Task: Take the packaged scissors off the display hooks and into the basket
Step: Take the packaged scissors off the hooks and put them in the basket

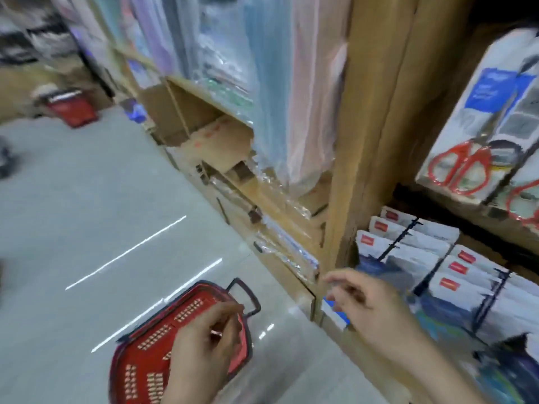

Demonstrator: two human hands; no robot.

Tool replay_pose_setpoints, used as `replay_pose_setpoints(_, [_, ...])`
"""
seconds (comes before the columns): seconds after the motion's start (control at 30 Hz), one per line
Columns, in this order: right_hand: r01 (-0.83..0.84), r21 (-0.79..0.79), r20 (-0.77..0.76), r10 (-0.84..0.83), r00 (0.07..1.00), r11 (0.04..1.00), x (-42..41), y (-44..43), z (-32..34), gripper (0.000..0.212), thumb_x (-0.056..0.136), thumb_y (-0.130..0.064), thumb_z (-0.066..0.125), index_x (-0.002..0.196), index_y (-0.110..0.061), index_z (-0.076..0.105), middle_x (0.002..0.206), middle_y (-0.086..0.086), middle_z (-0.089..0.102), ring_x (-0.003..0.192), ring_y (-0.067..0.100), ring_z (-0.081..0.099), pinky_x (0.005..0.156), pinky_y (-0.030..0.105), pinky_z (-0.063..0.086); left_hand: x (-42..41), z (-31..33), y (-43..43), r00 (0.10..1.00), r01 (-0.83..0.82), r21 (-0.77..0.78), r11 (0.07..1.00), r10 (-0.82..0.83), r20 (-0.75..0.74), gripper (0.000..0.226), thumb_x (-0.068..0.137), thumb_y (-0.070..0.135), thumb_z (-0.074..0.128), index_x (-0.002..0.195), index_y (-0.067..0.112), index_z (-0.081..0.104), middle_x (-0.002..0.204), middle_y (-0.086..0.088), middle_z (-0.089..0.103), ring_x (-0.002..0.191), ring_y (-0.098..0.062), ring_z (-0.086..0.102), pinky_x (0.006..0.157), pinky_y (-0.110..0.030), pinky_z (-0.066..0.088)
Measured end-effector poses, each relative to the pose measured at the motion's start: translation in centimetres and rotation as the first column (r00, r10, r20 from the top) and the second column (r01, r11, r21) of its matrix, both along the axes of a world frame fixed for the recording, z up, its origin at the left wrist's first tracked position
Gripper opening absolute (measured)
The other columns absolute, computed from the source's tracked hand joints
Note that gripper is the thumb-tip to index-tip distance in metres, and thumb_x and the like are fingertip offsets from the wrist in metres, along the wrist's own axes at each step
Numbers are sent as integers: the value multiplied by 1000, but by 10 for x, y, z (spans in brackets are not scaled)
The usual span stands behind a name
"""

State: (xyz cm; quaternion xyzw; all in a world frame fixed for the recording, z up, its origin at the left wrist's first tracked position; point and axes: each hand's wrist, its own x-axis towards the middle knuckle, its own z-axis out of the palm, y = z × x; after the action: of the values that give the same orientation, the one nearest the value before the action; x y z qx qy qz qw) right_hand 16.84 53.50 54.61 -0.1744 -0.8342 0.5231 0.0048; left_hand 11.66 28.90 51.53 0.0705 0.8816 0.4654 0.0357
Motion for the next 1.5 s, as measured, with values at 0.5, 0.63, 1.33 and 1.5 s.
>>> replay_pose_setpoints(0.5, [-375, -153, 372, 405, 835, 914, -148, -305, -186, 32, 96, -12, 58, 91, -42, 66, 88, -5, 72, 82, 13, 70, 81, 44, 59, -21, -171, -315, 747, -565, -152, 811, 581, 322, 29, 87, 1, 67, 84, 29, 74, 82, 13, 73, 79, 4, 65, 65, -3, 44])
replay_pose_setpoints(0.63, [-307, -176, 483, 354, 801, 935, -174, -342, -271, 29, 98, -15, 57, 93, -42, 64, 95, -4, 70, 90, 16, 69, 84, 45, 58, -51, -251, -338, 701, -547, -183, 817, 567, 433, 32, 89, 5, 66, 82, 36, 68, 86, 17, 71, 81, -1, 65, 73, -13, 48])
replay_pose_setpoints(1.33, [-92, -19, 606, 85, 791, 996, -305, -367, -865, 106, 67, -17, 89, 148, -43, 25, 137, -1, 56, 119, 19, 59, 100, 36, 50, -190, -852, -319, 163, -711, -472, 522, 774, 611, 97, 74, 45, 83, 149, 9, 33, 143, -22, 50, 132, -40, 48, 108, -43, 39])
replay_pose_setpoints(1.5, [-328, 303, 641, 63, 765, 895, -313, -387, -884, 113, 72, -49, 83, 156, -18, 15, 156, 12, 27, 144, 32, 26, 114, 38, 29, -195, -870, -333, 217, -597, -610, 522, 837, 503, 116, 67, 55, 84, 154, 13, 19, 149, -29, 32, 139, -47, 29, 113, -49, 29])
